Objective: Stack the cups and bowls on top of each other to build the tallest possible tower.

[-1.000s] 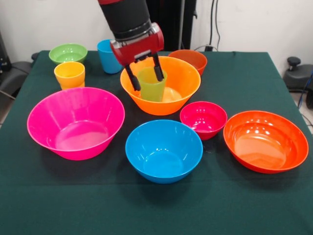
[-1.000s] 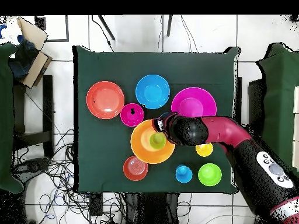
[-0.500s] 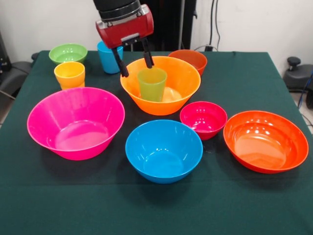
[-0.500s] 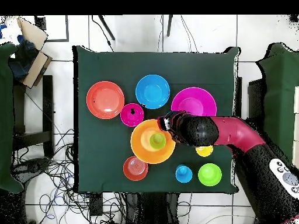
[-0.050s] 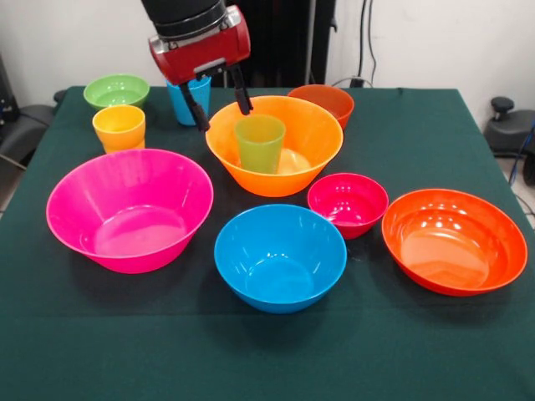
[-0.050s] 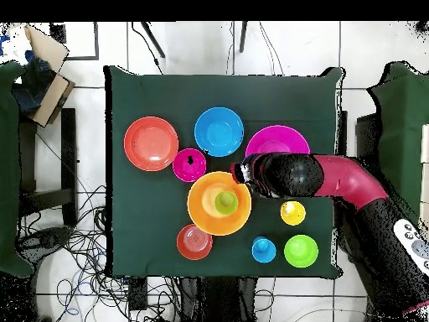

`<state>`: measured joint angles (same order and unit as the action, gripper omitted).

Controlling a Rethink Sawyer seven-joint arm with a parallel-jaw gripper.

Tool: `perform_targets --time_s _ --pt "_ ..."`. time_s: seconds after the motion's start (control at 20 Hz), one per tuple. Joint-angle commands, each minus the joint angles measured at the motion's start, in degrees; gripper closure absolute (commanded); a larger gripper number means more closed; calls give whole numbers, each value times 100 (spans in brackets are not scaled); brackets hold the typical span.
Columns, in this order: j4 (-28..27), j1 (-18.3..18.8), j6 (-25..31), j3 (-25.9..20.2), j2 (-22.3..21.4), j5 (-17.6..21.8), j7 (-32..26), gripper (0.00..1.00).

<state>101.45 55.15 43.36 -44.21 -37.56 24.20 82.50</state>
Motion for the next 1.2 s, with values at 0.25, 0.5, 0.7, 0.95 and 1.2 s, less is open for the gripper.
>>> perform_targets --time_s 0.25,0.5,0.7,0.95,1.2 --pt "-822 50 396 -441 670 594 -1865 0" --pt "-872 -132 894 -425 206 310 -1285 0" --pt "-1818 -396 1471 -249 663 206 -1311 0" --pt "-3229 -694 2098 -130 1589 263 -1637 0" --pt "-4837 -1234 2505 -11 2670 414 -1527 0"
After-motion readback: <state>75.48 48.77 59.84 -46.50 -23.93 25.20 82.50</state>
